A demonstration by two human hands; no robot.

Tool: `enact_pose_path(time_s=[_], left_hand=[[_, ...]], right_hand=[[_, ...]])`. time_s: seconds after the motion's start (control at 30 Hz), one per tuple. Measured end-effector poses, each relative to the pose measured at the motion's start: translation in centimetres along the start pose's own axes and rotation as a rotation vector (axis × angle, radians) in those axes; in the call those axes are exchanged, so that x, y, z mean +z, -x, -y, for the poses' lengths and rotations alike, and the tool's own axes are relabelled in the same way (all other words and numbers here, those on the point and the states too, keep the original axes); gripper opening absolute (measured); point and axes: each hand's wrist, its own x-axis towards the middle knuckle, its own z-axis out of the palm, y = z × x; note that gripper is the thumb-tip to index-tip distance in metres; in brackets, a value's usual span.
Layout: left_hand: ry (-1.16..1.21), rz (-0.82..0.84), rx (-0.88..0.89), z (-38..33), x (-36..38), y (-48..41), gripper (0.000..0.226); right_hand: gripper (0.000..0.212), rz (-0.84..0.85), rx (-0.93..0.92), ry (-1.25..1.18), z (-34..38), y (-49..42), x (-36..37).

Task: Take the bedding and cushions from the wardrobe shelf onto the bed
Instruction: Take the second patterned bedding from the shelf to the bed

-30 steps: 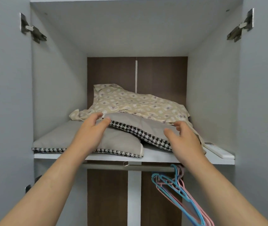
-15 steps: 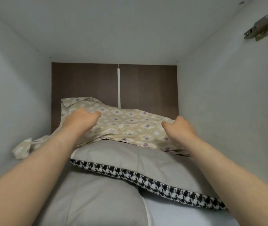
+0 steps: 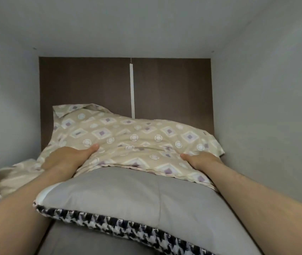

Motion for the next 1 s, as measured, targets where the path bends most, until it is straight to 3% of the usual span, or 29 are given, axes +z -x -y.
enact_pose_path(time_s=[0.17, 0.3, 0.63, 1.0], left_hand=[[0.068, -0.018, 0.067, 0.0, 0.6, -0.9, 0.089], [0.085, -0.152, 0.125, 0.0, 1.2, -0.7, 0.065], [0.531, -0.415, 0.211, -2.0, -5.7, 0.9, 0.066], [0.625, -0.499, 0.241, 0.7, -15.1, 17.0, 0.066]], right_hand=[[0.064, -0.139, -0.086, -0.017, -0.7, -0.2, 1.0], [0.049, -0.296, -0.178, -0.034, -0.7, 0.6, 1.3], [0.051, -0.667, -0.405, -0.251, 3.2, 6.8, -8.6], [0.050, -0.692, -0.448, -0.361, -3.6, 21.9, -15.5]])
